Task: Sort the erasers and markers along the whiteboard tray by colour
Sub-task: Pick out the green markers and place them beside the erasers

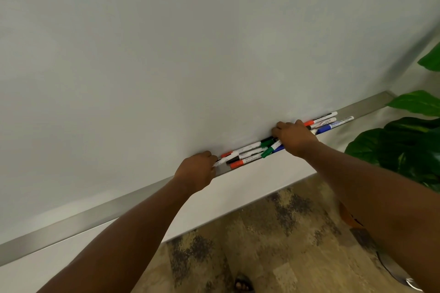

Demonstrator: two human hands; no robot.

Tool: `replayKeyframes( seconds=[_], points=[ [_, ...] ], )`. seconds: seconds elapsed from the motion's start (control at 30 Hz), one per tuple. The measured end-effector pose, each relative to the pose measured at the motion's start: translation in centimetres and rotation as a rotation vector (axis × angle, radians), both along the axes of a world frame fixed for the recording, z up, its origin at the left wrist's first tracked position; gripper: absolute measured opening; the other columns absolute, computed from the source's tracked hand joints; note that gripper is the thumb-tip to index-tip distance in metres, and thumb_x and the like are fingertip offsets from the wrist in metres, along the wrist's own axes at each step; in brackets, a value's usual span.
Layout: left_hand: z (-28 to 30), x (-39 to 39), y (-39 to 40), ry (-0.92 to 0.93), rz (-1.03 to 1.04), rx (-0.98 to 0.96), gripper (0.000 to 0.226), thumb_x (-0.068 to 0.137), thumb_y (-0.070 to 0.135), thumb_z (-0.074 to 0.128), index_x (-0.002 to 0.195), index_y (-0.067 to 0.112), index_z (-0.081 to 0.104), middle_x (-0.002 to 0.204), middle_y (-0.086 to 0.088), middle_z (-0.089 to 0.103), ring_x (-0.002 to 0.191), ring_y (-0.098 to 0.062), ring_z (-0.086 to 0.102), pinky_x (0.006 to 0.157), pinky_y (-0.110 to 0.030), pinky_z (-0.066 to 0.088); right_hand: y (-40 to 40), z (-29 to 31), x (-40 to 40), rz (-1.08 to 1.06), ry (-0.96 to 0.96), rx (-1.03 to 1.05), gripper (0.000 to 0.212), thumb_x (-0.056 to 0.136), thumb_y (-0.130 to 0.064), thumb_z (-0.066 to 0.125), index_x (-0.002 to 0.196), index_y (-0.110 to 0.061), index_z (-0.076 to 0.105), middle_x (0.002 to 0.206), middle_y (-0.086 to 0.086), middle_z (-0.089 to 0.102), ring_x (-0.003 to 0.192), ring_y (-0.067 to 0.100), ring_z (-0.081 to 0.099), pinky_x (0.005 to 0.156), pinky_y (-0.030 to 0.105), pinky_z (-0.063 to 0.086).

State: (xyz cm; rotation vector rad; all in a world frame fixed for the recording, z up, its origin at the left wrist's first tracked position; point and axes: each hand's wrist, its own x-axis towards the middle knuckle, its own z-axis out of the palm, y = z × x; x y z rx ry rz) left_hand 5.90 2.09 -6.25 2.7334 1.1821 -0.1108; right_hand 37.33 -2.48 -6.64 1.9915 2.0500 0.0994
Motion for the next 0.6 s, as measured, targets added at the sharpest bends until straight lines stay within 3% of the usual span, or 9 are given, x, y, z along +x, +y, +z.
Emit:
replayKeyframes(
  seconds=[0.4, 0.6],
  points=[
    [-0.5, -1.2, -0.2, -0.002, -0.001, 0.003, 0.028, 0.095, 0.033, 0.043, 0.118, 0.023, 0.056, 0.105, -0.001, 0.057, 0.093, -0.024, 0.06, 0.073, -0.037, 0.053, -0.6, -0.1, -0.4, 0.15, -0.017, 0.097, 0.041, 0.089, -0.014, 0.056, 0.129, -0.022, 0.052, 0.123, 0.002, 0.056, 0.106, 0.024, 0.056, 0.091, 0.039, 0.039],
    [-0.1, -3.1, -0.7, 0.006, 0.045, 0.0, 0.027, 0.095, 0.03, 0.042, 0.117, 0.022, 0.056, 0.105, -0.002, 0.056, 0.095, -0.024, 0.058, 0.072, -0.038, 0.051, -0.5, 0.5, -2.9, 0.204, 0.092, 0.224, 0.032, 0.084, -0.013, 0.058, 0.116, -0.019, 0.057, 0.105, 0.004, 0.063, 0.088, 0.026, 0.06, 0.077, 0.038, 0.039]
  ],
)
